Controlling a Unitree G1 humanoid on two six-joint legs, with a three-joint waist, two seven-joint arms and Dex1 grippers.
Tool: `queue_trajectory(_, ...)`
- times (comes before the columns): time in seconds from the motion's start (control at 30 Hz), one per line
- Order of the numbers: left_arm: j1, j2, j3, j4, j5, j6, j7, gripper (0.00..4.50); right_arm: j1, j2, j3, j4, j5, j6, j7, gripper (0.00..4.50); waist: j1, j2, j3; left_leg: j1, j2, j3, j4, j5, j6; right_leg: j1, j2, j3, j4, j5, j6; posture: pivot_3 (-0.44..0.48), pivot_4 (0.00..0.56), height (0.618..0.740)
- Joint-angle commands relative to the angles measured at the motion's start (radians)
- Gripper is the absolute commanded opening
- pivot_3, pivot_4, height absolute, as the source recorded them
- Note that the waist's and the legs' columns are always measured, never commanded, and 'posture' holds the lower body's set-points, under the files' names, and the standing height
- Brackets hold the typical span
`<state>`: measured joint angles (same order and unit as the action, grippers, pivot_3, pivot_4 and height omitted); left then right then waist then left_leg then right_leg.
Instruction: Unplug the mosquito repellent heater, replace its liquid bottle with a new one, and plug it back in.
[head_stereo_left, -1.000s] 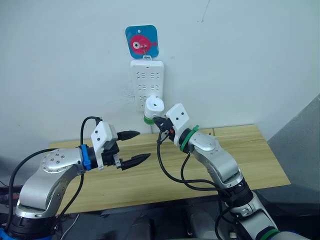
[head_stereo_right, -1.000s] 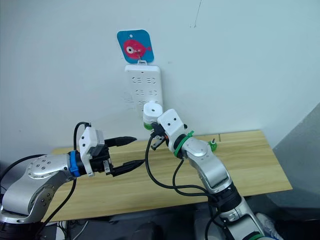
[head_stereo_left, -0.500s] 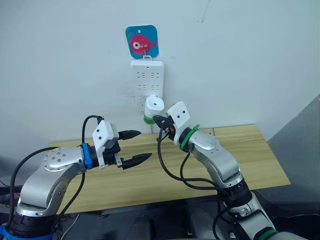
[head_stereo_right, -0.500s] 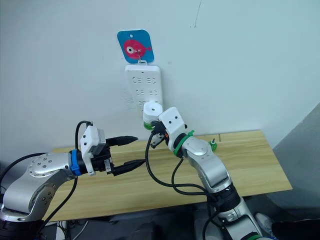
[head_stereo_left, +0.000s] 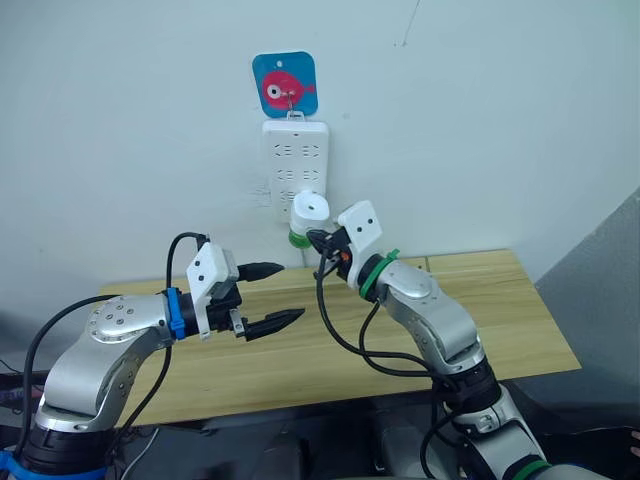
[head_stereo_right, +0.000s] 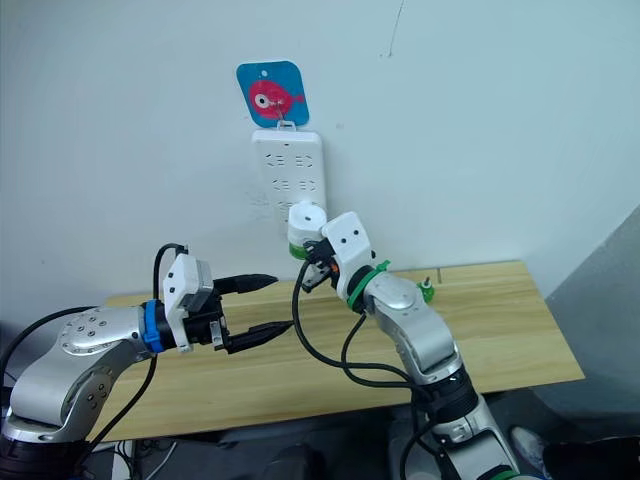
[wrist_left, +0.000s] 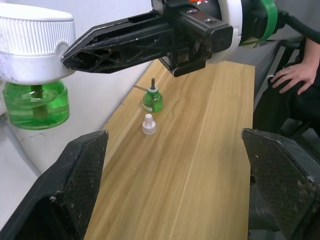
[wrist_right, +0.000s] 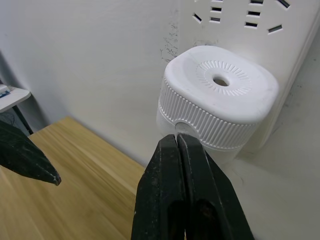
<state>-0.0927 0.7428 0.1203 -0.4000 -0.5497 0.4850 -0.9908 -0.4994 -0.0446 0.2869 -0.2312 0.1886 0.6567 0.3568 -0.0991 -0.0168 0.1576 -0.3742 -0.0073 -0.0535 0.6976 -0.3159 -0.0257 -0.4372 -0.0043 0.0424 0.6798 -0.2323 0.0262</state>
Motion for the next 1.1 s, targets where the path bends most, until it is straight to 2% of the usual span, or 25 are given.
queue_trajectory(0.03,-0.008,0.001,0.008,0.01,0.003,-0.036,-0.008,4.5,0.001,-0.053,-0.013,-0.143,0.067,0.037,0.084,0.05,0.0,0.0,0.0,0.0,0.0,0.0,0.0,0.0,0.0,0.0,0.0,0.0,0.0,0.0,0.0,-0.121,0.104,0.74)
queue_trajectory(0.3,-0.018,-0.001,0.01,0.067,0.009,-0.085,-0.027,4.5,0.033,-0.222,0.05,-0.26,0.045,0.048,0.167,0.05,-0.011,-0.001,-0.001,0.0,0.001,0.0,-0.001,0.0,0.0,-0.001,0.0,0.0,-0.001,0.0,0.0,-0.121,0.093,0.74)
queue_trajectory(0.4,-0.042,0.002,0.023,0.123,0.042,-0.132,-0.021,4.5,0.059,-0.316,0.043,-0.307,0.013,0.034,0.18,0.6,-0.007,-0.002,-0.002,0.0,0.001,0.0,-0.001,0.0,0.0,0.0,0.0,0.0,-0.001,0.0,0.0,-0.117,0.089,0.74)
queue_trajectory(0.57,-0.122,0.023,0.019,0.257,0.117,-0.251,-0.054,4.5,0.153,-0.509,-0.045,-0.428,0.05,0.042,0.274,2.34,0.0,-0.004,-0.004,-0.001,0.0,0.0,-0.001,0.0,0.0,-0.001,0.0,-0.001,-0.002,0.0,0.0,-0.11,0.075,0.74)
queue_trajectory(0.67,-0.185,0.061,0.02,0.36,0.162,-0.321,-0.095,4.5,0.236,-0.674,-0.136,-0.492,0.076,0.026,0.371,3.5,0.01,-0.006,-0.007,0.0,0.0,0.002,0.0,0.0,0.0,0.0,0.001,-0.002,-0.002,0.0,0.0,-0.11,0.067,0.74)
queue_trajectory(0.77,-0.22,0.112,0.01,0.41,0.177,-0.32,-0.142,4.5,0.298,-0.788,-0.24,-0.51,0.11,0.017,0.44,4.48,0.011,-0.009,-0.012,0.0,0.0,0.003,0.0,0.0,0.001,0.0,0.002,-0.002,-0.002,0.0,0.0,-0.106,0.061,0.74)
queue_trajectory(0.87,-0.22,0.17,0.002,0.42,0.216,-0.318,-0.158,4.5,0.384,-0.92,-0.374,-0.517,0.165,-0.025,0.579,4.48,0.012,-0.009,-0.016,0.001,0.001,0.005,-0.001,0.0,0.001,0.0,0.003,-0.001,-0.002,0.0,0.001,-0.099,0.056,0.74)
queue_trajectory(1.0,-0.192,0.223,0.007,0.433,0.275,-0.333,-0.148,4.5,0.402,-0.956,-0.531,-0.462,0.219,-0.06,0.624,4.48,0.012,-0.013,-0.021,0.002,0.002,0.006,-0.001,-0.001,0.001,0.001,0.003,-0.001,-0.001,0.0,0.001,-0.081,0.046,0.74)
queue_trajectory(1.1,-0.178,0.229,0.027,0.443,0.285,-0.366,-0.143,4.5,0.388,-0.961,-0.582,-0.434,0.246,-0.076,0.641,4.48,0.016,-0.012,-0.022,0.009,0.002,0.006,-0.002,-0.001,0.001,0.008,0.003,-0.001,-0.003,-0.001,0.001,-0.071,0.041,0.74)
